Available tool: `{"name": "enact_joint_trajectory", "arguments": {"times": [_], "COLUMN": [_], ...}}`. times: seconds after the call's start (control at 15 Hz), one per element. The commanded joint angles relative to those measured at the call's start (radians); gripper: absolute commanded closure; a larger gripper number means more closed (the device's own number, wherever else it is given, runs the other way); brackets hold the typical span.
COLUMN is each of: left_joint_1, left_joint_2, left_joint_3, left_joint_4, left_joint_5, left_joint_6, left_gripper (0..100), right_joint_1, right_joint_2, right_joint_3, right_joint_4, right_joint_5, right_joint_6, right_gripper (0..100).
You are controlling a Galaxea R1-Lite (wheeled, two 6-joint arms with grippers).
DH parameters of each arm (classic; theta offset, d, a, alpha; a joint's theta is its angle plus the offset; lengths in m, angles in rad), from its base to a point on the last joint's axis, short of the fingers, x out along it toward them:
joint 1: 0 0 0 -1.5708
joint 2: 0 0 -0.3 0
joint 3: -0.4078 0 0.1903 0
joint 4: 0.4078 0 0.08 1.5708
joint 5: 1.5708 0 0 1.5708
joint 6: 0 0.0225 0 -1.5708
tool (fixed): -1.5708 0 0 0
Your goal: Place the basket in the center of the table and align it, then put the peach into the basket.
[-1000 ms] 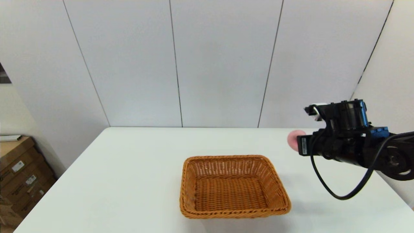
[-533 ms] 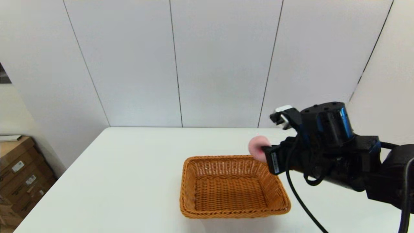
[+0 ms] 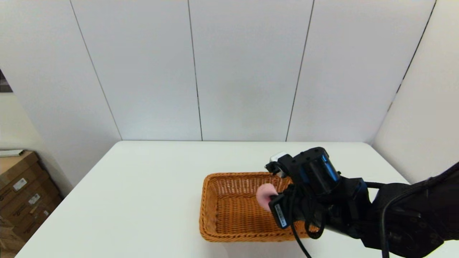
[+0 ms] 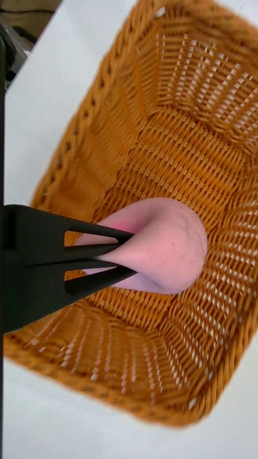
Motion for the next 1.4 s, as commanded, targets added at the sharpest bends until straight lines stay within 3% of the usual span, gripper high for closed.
{"name": "enact_joint_trajectory", "arguments": {"times": [0.07,0.27,0.33,0.73,0.93,1.13,1.27,1.4], "left_joint_1": [0.000,0.000,0.000,0.000,0.000,0.000,0.000,0.000], "left_joint_2": [0.000,0.000,0.000,0.000,0.000,0.000,0.000,0.000], "left_joint_3": [0.000,0.000,0.000,0.000,0.000,0.000,0.000,0.000], "left_joint_4": [0.000,0.000,0.000,0.000,0.000,0.000,0.000,0.000], "left_joint_5": [0.001,0.001,0.001,0.001,0.001,0.001,0.001,0.001], "left_joint_6": [-0.001,-0.001,-0.001,-0.001,-0.001,-0.001,-0.003,-0.003], "left_gripper": [0,0,0,0,0,0,0,0], "right_joint_1": [0.036,0.038,0.039,0.036,0.015,-0.084,-0.188,-0.216], "right_joint_2": [0.084,0.090,0.091,0.027,-0.038,-0.200,-0.324,-0.462], "right_joint_3": [-0.025,-0.033,-0.033,-0.033,-0.036,-0.011,0.003,0.030], "right_joint_4": [-0.002,0.000,-0.002,-0.026,-0.135,-0.157,-0.158,-0.158], "right_joint_5": [-0.004,-0.006,-0.006,-0.014,-0.109,-0.115,-0.121,-0.118], "right_joint_6": [-0.001,-0.001,-0.001,0.042,0.045,0.036,-0.016,-0.064], "right_gripper": [100,100,0,0,0,0,0,0]}}
